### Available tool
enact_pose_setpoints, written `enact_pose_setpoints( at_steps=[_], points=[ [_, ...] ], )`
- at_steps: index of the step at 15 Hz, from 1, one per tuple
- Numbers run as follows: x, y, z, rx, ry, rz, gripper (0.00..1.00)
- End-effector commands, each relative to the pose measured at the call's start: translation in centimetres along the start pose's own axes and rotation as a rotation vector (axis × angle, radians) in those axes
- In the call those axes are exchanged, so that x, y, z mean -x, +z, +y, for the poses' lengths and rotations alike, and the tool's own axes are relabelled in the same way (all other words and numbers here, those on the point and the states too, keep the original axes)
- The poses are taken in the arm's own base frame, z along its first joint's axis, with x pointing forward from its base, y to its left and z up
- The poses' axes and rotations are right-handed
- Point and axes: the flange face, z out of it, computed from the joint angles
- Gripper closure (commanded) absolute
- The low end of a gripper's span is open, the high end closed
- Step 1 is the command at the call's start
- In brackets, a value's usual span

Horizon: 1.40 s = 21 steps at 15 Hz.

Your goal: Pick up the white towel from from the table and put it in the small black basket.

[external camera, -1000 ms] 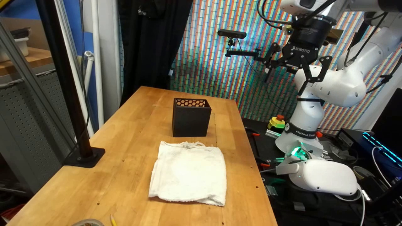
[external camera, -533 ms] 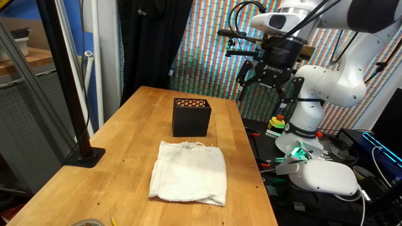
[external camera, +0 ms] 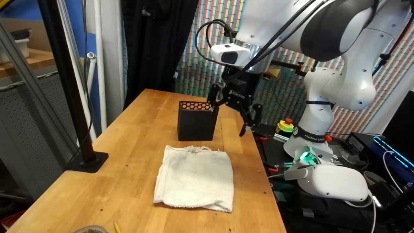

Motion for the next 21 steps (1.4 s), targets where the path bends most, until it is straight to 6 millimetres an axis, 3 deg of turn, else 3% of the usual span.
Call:
enact_pose_setpoints(
  at_steps=[1,6,11,17,21],
  points=[
    [-3.2,1.4,2.1,0.039,0.004,-0.035,0.00],
    [-6.1,5.4,3.3,0.056,0.008,-0.102,0.00],
    [-7.9,10.4,5.9,0.037,0.056,-0.177,0.00],
    [-6.6,16.3,7.3,-0.125,0.148,-0.323,0.00],
    [-5.8,17.4,5.9,-0.231,0.170,-0.372,0.00]
  ],
)
